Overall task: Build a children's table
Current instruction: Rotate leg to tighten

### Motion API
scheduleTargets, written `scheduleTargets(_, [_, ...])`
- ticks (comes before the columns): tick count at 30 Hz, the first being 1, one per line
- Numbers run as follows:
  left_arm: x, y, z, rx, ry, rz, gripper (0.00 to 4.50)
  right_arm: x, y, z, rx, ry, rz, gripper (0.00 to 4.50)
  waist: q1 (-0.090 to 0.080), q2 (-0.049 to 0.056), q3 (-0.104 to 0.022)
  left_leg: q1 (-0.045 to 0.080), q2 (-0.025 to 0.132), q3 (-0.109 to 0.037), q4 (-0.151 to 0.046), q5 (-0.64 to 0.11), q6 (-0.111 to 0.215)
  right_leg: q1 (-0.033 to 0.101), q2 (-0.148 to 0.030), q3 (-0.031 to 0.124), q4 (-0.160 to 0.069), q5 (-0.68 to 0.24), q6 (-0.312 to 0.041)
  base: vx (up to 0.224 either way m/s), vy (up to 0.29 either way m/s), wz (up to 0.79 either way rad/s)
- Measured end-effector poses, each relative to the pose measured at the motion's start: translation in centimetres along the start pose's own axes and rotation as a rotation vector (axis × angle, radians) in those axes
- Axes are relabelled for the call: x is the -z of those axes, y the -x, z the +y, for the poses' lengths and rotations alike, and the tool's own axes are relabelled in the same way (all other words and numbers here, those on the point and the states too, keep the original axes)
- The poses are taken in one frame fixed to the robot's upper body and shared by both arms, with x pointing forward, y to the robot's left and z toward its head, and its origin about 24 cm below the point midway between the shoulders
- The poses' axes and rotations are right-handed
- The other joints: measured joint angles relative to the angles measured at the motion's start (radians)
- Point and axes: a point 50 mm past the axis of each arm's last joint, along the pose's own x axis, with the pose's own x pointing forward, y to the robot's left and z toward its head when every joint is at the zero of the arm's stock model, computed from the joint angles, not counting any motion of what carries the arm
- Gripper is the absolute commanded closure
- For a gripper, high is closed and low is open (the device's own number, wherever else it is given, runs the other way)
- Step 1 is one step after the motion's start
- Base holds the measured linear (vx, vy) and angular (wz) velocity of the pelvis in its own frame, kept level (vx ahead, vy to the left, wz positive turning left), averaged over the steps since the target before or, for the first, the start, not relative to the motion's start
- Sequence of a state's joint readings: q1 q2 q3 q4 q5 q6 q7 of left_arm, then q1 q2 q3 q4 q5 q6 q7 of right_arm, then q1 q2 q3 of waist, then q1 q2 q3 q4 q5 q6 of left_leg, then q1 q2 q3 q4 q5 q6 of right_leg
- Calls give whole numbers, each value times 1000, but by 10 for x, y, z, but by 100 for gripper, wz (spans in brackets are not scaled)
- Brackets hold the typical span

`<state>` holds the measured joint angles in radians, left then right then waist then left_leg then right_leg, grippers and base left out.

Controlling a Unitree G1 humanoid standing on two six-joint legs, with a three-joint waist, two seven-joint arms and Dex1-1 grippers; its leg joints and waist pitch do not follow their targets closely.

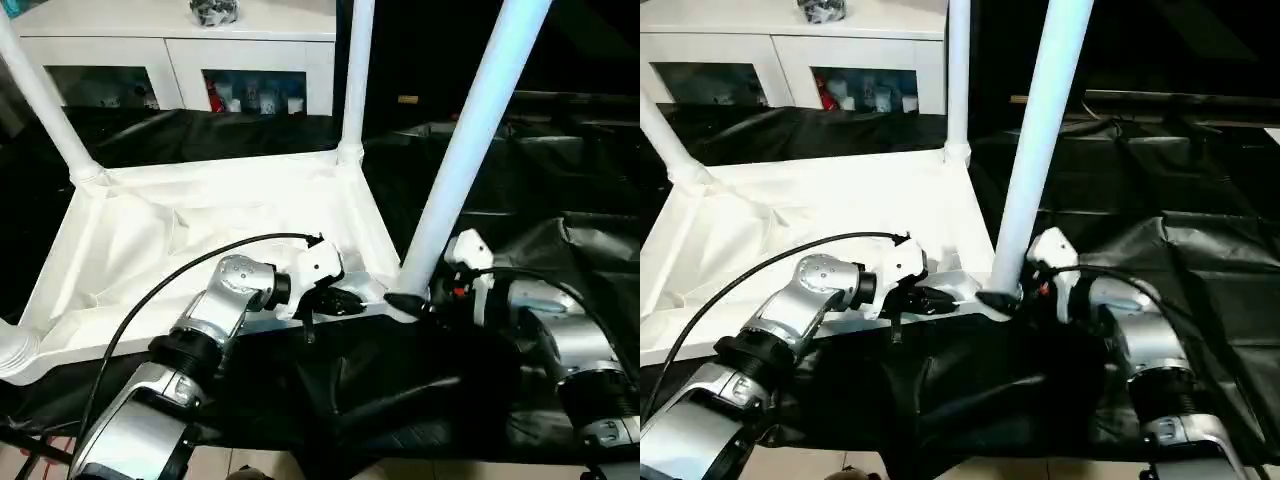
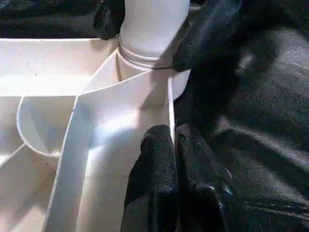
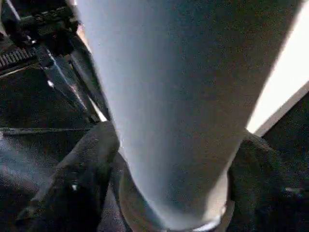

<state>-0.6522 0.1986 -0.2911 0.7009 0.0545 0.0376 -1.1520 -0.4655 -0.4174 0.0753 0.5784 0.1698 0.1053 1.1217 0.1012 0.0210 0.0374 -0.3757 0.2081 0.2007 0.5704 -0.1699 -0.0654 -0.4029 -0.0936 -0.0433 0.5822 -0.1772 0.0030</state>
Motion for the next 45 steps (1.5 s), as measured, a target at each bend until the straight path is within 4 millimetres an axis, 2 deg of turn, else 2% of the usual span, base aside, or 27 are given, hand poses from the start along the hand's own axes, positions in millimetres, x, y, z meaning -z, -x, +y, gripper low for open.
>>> scheduleTargets(9, [2,2,0,-3,0,4,450,-2,-4,-1,-4,-12,-17,206,-1,0,0,1,0,0,2,0,0,0,0,0,4,0,0,0,0,0])
scheduleTargets(16, [3,3,0,-10,5,6,450,-1,-6,0,2,-22,-23,215,-4,0,0,2,0,0,2,0,0,0,0,0,5,0,0,0,0,0])
scheduleTargets(22, [5,1,5,-110,53,13,450,4,-22,-2,157,-82,-72,217,-21,-5,0,9,0,-1,4,0,-1,3,0,3,12,-3,5,0,0,0])
scheduleTargets(26, [4,-5,13,-218,92,25,450,2,-41,-3,310,-122,-96,221,-45,-7,1,10,-1,-4,4,0,-1,3,0,2,10,-5,8,-40,-1,-2])
scheduleTargets(30, [1,-16,15,-307,129,26,450,-3,-58,-5,480,-156,-104,232,-66,-7,0,10,-2,-9,4,0,-1,6,0,-3,-4,-5,8,0,0,0])
scheduleTargets(33, [2,-20,15,-338,147,29,450,-7,-70,-4,549,-170,-101,232,-72,-8,0,10,-4,-13,3,0,-1,6,0,-5,-11,-5,8,0,0,0])
scheduleTargets(34, [1,-21,15,-342,144,32,450,-7,-72,-4,556,-172,-100,189,-73,-8,0,10,-4,-14,3,0,-1,6,0,-5,-13,-5,8,0,0,0])
scheduleTargets(35, [2,-21,15,-345,143,34,450,-7,-74,-4,562,-178,-100,177,-74,-8,0,10,-4,-15,3,0,-1,7,0,-7,-16,-5,8,0,0,0])
scheduleTargets(37, [1,-21,15,-342,139,34,450,-6,-76,-3,566,-184,-96,171,-74,-7,0,9,-4,-21,3,0,-1,7,0,-14,-25,-5,8,0,0,0])
scheduleTargets(39, [1,-20,14,-331,135,33,450,-5,-76,-3,565,-187,-92,148,-74,-7,0,8,-4,-25,3,0,-1,9,-1,-18,-28,-5,8,0,0,0])
scheduleTargets(42, [2,-16,13,-287,117,28,450,-6,-76,-2,528,-168,-99,117,-71,-7,0,8,-5,-25,3,0,-1,8,-1,-18,-27,-1,2,0,0,0])
scheduleTargets(45, [2,-12,12,-251,99,20,450,-7,-73,-2,465,-132,-96,117,-68,-7,0,9,-4,-24,3,0,-1,7,-1,-18,-22,6,-9,0,0,0])
